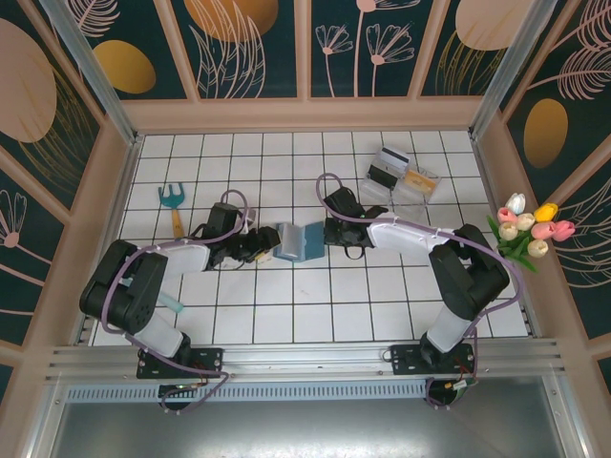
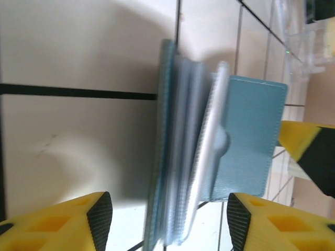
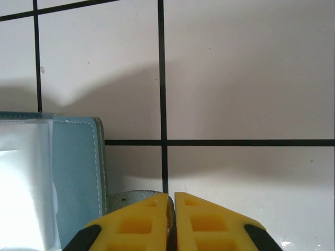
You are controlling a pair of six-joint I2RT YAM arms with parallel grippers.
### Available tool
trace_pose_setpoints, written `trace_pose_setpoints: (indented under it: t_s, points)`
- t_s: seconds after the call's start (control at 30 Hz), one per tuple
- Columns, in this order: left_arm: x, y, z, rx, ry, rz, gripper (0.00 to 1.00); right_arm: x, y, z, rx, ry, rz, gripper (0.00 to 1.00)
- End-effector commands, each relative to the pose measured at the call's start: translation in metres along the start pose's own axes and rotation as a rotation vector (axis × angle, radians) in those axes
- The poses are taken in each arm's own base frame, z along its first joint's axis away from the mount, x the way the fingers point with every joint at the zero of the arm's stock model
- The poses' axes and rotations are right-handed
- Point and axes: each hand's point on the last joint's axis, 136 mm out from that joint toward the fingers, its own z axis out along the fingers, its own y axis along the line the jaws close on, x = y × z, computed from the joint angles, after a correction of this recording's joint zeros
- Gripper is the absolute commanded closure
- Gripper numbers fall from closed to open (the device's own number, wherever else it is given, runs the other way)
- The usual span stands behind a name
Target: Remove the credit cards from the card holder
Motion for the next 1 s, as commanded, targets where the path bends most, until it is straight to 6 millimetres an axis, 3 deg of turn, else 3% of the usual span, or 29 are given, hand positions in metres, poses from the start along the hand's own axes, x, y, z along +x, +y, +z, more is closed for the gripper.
trace_pose_setpoints:
  t_s: [0.0,0.37,0.53,0.83,0.97]
  points:
    - [-0.005,-0.019,0.004,0.083,0.011,0.050,0.37,0.001,-0.002,0.003,-0.005,0.006,-0.011,0.88]
    - [-0.008,-0.009,0.017,0.040,0.049,0.117,0.45,0.005,-0.006,0.006,0.015,0.017,-0.008,0.88]
    - [-0.006,-0.028,0.016,0.150,0.069,0.127,0.63,0.007,-0.010,0.007,0.023,0.023,-0.011,0.88]
    - [-0.004,-0.033,0.015,0.185,0.076,0.146,0.86,0.003,-0.006,0.002,0.009,0.010,-0.008,0.88]
    - [-0.004,-0.027,0.015,0.144,0.070,0.157,0.94,-0.004,-0.003,-0.010,-0.009,-0.023,0.003,0.85]
